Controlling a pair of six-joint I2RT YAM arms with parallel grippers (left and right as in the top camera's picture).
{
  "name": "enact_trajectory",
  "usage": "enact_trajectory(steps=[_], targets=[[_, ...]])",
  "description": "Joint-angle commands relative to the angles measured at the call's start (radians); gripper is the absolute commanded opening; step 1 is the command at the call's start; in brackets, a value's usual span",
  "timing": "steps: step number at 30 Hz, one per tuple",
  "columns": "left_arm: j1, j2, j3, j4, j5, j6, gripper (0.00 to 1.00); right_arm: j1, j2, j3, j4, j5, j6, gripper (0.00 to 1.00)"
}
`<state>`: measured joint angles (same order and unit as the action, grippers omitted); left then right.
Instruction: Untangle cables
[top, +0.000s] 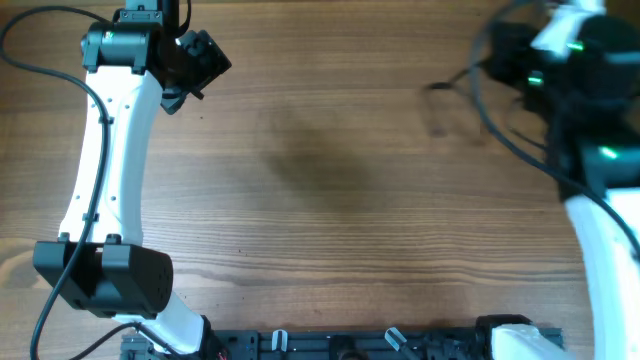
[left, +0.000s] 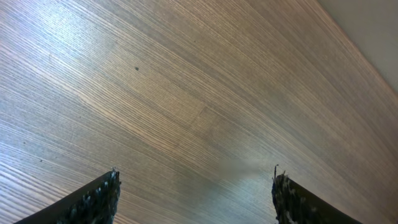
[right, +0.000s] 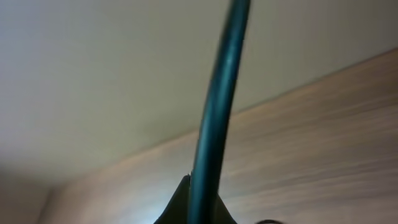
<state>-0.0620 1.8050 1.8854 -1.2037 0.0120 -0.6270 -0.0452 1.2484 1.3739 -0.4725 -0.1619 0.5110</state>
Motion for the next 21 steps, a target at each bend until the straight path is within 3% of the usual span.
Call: enact_trajectory(steps=[1, 9, 14, 21], targets=[[-0.002, 0.011, -0.01, 0.008, -0.01, -0.007, 0.8, -0.203, -0.095, 0.008, -0.014, 0.004, -0.01, 0.04], [-0.002, 0.011, -0.01, 0.008, -0.01, -0.009, 0.8, -0.609, -0.012, 0.008, 0.051, 0.002, 0.016, 0.04], [-0.002, 0.011, -0.01, 0.007, -0.009, -0.009, 0.8, -0.728, 0.137, 0.008, 0.1, -0.023, 0.051, 0.04], [-0.008, 0.011, -0.01, 0.029, 0.005, -0.01, 0.81, -0.846, 0.146, 0.072, 0.175, -0.045, 0.116, 0.04]])
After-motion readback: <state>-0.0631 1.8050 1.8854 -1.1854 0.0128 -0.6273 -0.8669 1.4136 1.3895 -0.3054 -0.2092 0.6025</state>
